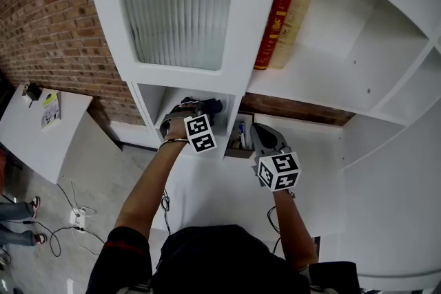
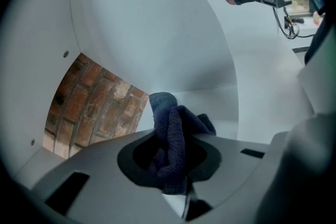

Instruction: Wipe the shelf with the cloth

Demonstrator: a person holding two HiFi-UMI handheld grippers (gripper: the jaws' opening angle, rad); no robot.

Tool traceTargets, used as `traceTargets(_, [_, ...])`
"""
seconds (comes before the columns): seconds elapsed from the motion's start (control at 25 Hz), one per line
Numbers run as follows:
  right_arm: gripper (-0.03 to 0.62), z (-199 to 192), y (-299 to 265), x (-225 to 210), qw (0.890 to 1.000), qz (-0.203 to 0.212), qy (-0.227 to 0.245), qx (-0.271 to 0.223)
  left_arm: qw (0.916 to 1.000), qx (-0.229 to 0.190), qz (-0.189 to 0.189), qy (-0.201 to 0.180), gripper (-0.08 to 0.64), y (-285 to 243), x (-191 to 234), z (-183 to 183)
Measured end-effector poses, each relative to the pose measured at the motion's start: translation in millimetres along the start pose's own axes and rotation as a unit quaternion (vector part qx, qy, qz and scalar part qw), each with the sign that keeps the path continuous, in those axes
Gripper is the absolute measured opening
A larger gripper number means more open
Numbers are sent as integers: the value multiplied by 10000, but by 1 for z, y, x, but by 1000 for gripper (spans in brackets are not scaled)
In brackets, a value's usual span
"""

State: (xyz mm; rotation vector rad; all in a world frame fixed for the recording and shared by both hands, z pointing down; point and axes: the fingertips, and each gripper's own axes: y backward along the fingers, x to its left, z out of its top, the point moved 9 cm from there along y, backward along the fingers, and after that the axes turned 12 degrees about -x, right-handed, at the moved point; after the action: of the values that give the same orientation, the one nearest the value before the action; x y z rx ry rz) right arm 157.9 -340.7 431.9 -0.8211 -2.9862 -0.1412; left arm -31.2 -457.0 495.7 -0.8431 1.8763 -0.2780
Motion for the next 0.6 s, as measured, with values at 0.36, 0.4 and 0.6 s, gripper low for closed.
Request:
traceTargets(0.36, [14,-2,17,-9,9997,-254,19,33,9993,-261,-169,-221,63,-12,-8,27])
traceTargets(0.4, [14,-2,18,-11,9996,-284,12,37,9992,-281,-180,-237,63,-14,-9,29])
traceTargets(0.6, [14,-5,24,-14,9993,-361,5,66,9987,-342,-212,-311,63,-19,-11,38])
